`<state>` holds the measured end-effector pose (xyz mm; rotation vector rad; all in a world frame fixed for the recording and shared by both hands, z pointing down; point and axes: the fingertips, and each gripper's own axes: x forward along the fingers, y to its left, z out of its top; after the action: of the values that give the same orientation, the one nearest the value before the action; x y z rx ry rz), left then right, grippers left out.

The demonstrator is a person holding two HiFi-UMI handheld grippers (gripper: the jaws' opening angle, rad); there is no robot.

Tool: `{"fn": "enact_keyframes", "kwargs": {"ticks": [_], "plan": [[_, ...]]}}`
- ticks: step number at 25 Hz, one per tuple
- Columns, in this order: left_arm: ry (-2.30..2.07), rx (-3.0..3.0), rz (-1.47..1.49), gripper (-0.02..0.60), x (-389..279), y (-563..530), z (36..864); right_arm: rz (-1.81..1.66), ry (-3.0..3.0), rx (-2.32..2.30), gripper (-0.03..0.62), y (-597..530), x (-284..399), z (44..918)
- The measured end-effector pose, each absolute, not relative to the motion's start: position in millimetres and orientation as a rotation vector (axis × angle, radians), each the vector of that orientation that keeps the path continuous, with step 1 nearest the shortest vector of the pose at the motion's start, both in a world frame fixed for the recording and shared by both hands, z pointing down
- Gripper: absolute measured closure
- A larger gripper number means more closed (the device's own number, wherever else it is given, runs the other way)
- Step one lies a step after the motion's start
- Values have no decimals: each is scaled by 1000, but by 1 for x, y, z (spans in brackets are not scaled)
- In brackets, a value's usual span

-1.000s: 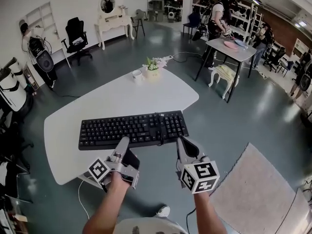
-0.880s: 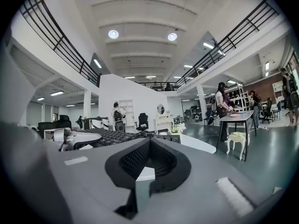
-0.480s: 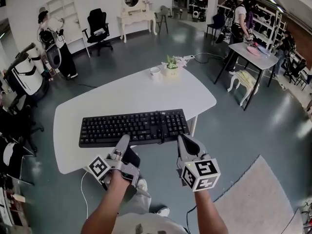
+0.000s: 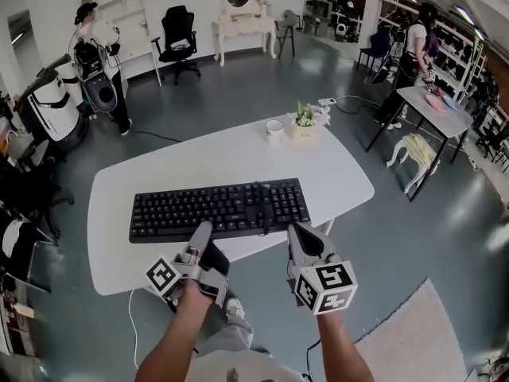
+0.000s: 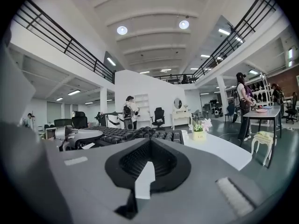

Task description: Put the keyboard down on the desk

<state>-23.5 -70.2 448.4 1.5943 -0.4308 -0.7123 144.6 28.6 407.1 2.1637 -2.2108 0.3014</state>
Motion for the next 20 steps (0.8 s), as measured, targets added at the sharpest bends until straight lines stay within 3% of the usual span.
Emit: {"fn": "enact_keyframes", "kwargs": {"ticks": [20], "plan": [[-480,1529,-723,488,-37,-283,471,371,-2210,2025,594,-203,126,420]]}}
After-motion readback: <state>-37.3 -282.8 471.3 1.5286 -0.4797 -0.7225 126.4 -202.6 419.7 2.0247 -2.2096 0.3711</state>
